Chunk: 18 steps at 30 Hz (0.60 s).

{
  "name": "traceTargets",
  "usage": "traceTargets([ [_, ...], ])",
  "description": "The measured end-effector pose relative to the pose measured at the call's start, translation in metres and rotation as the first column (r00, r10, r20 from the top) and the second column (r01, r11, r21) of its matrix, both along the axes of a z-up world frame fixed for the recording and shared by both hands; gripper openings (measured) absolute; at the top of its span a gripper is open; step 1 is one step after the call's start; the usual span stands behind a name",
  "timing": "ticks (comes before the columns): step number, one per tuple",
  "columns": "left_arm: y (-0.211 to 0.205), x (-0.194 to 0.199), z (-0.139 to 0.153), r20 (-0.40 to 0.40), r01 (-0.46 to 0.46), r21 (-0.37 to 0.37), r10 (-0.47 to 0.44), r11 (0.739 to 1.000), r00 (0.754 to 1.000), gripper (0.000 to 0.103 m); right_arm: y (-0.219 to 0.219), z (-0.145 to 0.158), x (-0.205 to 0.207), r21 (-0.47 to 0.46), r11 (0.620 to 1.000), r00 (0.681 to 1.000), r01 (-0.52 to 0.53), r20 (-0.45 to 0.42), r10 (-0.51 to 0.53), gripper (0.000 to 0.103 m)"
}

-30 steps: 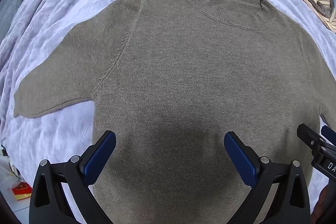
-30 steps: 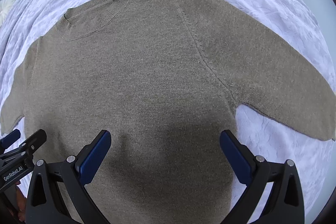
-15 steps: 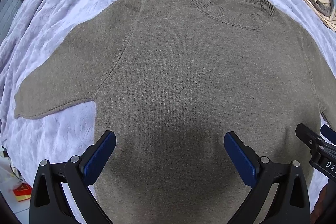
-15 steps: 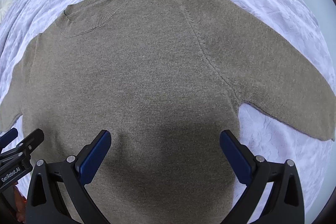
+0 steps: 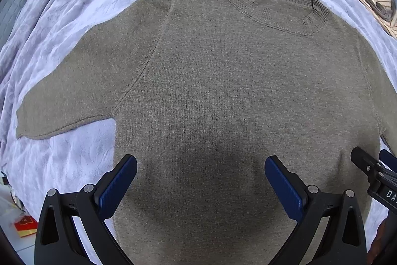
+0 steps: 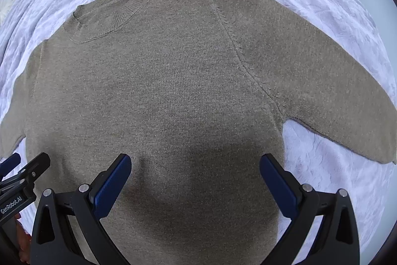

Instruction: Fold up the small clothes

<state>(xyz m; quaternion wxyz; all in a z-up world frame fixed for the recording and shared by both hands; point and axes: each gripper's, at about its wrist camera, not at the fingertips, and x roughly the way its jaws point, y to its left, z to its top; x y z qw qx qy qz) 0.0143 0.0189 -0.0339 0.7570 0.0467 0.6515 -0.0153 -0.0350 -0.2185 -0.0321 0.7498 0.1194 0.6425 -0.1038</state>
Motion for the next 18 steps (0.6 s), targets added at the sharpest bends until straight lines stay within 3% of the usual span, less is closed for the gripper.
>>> traceTargets([
  [18, 0.018, 0.002, -0.005, -0.005, -0.01, -0.013, 0.01, 1.0, 1.0, 0.103, 0.011, -0.001, 0.005, 0.003, 0.999, 0.999, -0.04, -0.008, 0.04, 0.103],
])
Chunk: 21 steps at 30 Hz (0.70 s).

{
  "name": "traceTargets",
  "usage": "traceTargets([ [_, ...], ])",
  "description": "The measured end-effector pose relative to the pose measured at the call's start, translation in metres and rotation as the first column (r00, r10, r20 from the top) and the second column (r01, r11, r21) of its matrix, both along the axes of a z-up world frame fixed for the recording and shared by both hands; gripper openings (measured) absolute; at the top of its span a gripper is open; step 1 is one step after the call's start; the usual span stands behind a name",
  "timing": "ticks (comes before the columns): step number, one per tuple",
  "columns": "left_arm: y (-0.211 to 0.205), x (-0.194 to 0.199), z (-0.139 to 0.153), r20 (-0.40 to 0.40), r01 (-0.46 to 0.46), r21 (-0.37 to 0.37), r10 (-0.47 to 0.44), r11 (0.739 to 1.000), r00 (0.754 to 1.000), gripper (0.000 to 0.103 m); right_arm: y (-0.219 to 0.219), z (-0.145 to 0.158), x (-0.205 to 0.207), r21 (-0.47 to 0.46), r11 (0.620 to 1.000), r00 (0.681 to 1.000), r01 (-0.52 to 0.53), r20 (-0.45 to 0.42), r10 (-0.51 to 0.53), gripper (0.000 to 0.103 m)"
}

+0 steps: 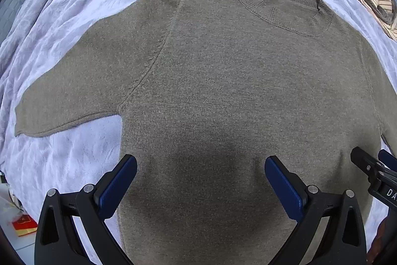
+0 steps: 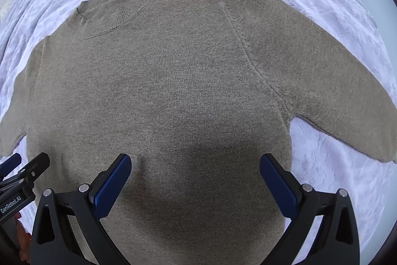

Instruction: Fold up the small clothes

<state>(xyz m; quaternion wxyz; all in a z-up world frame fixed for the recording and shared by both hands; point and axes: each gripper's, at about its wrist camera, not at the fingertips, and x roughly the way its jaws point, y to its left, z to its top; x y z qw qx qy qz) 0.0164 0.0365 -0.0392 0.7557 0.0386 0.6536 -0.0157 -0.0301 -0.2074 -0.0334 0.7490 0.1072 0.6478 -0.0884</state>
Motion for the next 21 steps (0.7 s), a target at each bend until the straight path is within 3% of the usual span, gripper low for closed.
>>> traceTargets([
  [21, 0.041, -0.009, -0.004, 0.012, -0.019, -0.009, 0.02, 1.0, 1.0, 0.103, 0.062, 0.002, 0.005, 0.014, 0.999, 1.0, -0.03, 0.005, 0.03, 0.103],
])
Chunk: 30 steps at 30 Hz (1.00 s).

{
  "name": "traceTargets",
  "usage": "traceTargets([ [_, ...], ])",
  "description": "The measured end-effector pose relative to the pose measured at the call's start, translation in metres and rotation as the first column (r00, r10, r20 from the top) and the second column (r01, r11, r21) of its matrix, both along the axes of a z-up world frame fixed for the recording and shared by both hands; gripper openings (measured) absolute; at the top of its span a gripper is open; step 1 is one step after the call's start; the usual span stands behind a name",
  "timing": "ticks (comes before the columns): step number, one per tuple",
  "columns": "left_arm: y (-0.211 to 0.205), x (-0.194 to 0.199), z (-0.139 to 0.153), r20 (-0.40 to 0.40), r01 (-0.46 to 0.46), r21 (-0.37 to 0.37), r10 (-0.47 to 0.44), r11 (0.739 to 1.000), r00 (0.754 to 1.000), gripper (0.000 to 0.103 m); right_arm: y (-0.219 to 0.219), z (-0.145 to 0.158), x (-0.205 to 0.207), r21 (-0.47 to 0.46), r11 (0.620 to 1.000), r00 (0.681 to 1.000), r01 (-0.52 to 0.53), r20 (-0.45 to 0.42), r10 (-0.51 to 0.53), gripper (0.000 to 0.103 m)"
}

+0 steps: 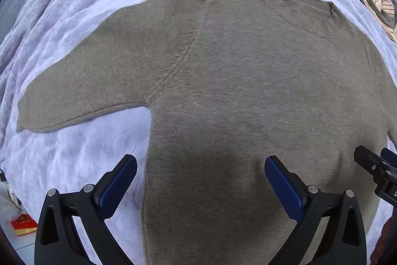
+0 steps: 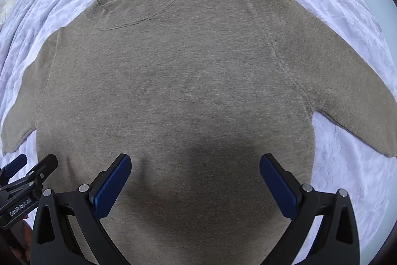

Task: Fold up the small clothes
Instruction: 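Grasp the sweater sleeve cuff with the left gripper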

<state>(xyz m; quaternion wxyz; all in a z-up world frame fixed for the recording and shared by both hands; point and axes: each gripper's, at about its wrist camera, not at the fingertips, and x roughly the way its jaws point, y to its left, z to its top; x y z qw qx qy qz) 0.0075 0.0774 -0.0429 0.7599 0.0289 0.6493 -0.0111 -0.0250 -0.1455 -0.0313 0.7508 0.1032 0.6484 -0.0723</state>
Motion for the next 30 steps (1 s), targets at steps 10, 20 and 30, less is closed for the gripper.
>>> traceTargets([
  [10, 0.102, -0.007, -0.013, -0.027, -0.149, -0.054, 0.147, 0.987, 0.989, 0.103, 0.074, -0.004, 0.007, 0.004, 0.999, 0.998, -0.053, -0.016, 0.053, 0.103],
  [20, 0.31, -0.011, -0.035, 0.023, -0.532, -0.327, 0.569, 0.781, 0.822, 0.103, 0.18, -0.003, 0.017, 0.064, 0.98, 0.982, -0.189, 0.034, 0.187, 0.103],
  [30, 0.353, 0.002, -0.03, 0.104, -0.59, -0.358, 0.659, 0.724, 0.745, 0.018, 0.255, -0.009, 0.013, 0.171, 0.915, 0.931, -0.366, 0.065, 0.36, 0.103],
])
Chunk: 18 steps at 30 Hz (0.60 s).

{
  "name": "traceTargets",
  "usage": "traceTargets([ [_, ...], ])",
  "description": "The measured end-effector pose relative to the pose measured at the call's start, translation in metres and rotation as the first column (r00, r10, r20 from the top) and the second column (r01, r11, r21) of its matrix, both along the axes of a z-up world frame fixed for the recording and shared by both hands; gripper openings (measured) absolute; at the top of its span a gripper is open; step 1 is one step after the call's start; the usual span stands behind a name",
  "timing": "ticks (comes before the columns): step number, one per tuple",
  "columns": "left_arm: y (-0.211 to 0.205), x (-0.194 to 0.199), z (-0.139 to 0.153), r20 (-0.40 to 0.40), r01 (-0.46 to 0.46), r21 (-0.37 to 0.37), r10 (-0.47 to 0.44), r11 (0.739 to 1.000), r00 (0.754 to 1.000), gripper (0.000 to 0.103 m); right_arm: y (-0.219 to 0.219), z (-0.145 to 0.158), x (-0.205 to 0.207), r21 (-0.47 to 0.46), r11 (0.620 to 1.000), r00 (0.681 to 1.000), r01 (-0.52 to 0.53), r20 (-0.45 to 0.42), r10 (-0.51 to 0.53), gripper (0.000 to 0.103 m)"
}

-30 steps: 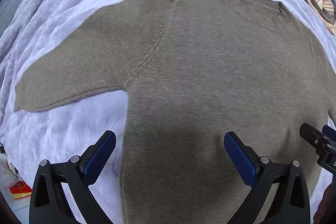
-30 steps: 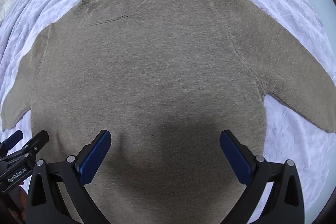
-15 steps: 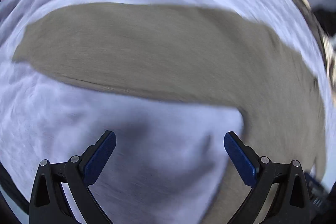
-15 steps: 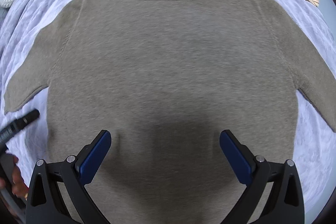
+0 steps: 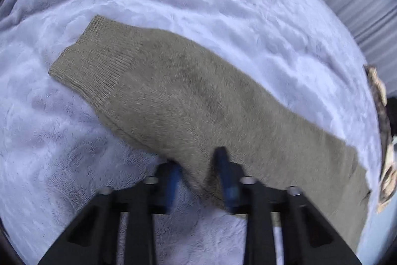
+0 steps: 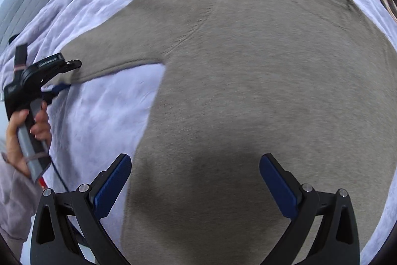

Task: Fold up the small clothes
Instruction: 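Grasp the sweater sleeve cuff with the left gripper, then fold the sleeve across the sweater body with the left gripper while the right gripper grasps the other sleeve cuff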

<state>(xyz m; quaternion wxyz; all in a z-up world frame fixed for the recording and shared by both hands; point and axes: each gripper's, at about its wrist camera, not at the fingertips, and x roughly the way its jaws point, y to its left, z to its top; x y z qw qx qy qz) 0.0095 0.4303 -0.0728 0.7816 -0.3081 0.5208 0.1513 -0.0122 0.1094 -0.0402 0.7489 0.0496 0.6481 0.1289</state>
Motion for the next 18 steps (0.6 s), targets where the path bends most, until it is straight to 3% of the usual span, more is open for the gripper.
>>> traceTargets([
  [2, 0.001, -0.001, 0.009, 0.047, 0.016, -0.002, -0.016, 1.0, 0.999, 0.016, 0.005, 0.0, -0.003, 0.011, 1.0, 1.0, -0.012, 0.003, 0.012, 0.103],
  [5, -0.022, 0.008, 0.038, 0.158, 0.153, 0.029, -0.155, 0.988, 0.975, 0.016, -0.011, 0.008, -0.011, 0.031, 0.999, 0.999, -0.013, 0.03, 0.012, 0.103],
  [8, -0.069, 0.022, 0.071, 0.278, 0.332, 0.038, -0.329, 0.943, 0.902, 0.016, -0.031, 0.02, -0.017, 0.057, 0.998, 0.996, 0.013, 0.083, -0.018, 0.103],
  [13, -0.175, 0.052, 0.105, 0.396, 0.573, 0.025, -0.534, 0.819, 0.747, 0.016, -0.073, 0.035, -0.021, 0.077, 0.991, 0.98, 0.11, 0.159, -0.121, 0.103],
  [18, -0.305, 0.044, 0.107, 0.39, 0.753, 0.021, -0.699, 0.658, 0.599, 0.016, -0.135, 0.044, -0.028, 0.069, 0.963, 0.938, 0.262, 0.214, -0.271, 0.103],
])
